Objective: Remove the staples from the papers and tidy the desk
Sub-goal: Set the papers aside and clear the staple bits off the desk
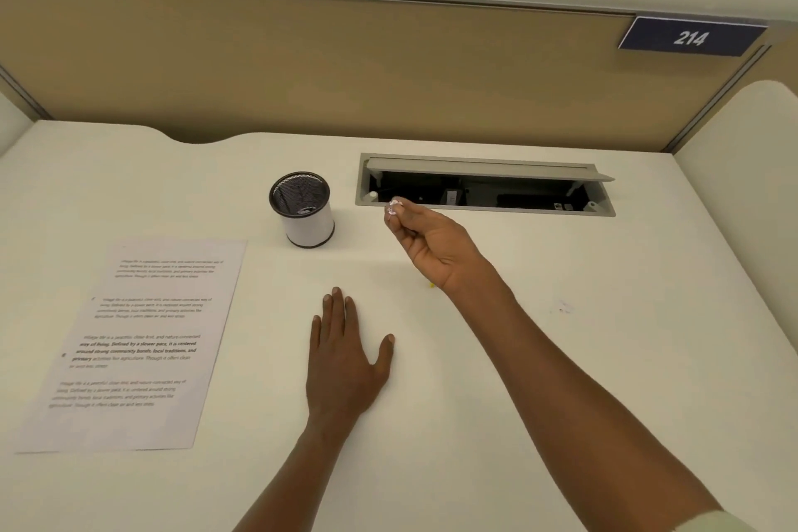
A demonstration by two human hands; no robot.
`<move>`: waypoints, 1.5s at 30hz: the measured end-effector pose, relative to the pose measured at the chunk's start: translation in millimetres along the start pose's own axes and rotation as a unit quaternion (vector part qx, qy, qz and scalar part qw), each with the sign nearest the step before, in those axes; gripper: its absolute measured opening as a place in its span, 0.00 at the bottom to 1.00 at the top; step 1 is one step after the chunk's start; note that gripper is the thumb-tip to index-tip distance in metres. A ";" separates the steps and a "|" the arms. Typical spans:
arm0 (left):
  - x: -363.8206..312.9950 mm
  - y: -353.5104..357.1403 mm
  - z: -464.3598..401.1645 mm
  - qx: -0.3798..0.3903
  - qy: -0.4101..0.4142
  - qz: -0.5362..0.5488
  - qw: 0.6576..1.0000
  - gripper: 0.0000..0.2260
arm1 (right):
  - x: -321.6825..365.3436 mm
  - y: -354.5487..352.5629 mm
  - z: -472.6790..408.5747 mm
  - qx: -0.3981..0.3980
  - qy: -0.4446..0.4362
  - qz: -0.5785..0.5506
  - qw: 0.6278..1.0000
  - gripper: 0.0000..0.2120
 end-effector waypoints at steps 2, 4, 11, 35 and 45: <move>-0.3 -0.6 0.1 -0.003 -0.001 0.002 1.000 0.40 | -2.4 22.1 -14.3 0.011 0.004 0.017 1.000 0.06; -0.6 -0.4 0.3 -0.004 -0.001 0.003 1.000 0.40 | -4.9 41.5 -31.2 0.018 0.009 0.035 0.999 0.05; 0.1 1.8 1.7 -0.013 0.000 0.005 1.000 0.38 | -8.8 85.4 -88.3 -0.051 -0.035 0.226 0.972 0.04; -2.4 2.2 0.8 -0.023 0.004 0.019 1.000 0.37 | -20.8 119.2 -117.0 -0.103 -0.208 0.855 0.464 0.11; -1.8 2.5 0.7 -0.025 0.008 0.014 1.000 0.37 | -24.7 117.3 -120.6 -0.060 -0.255 0.870 0.417 0.13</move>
Point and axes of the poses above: each hand's wrist, its own z-axis away from the middle knuckle, its own y-axis out of the palm, x = y × z, the point moved 1 cm from there along -z, towards the middle knuckle, and after that the axes turned 13 degrees about y, right-handed, at the moved point
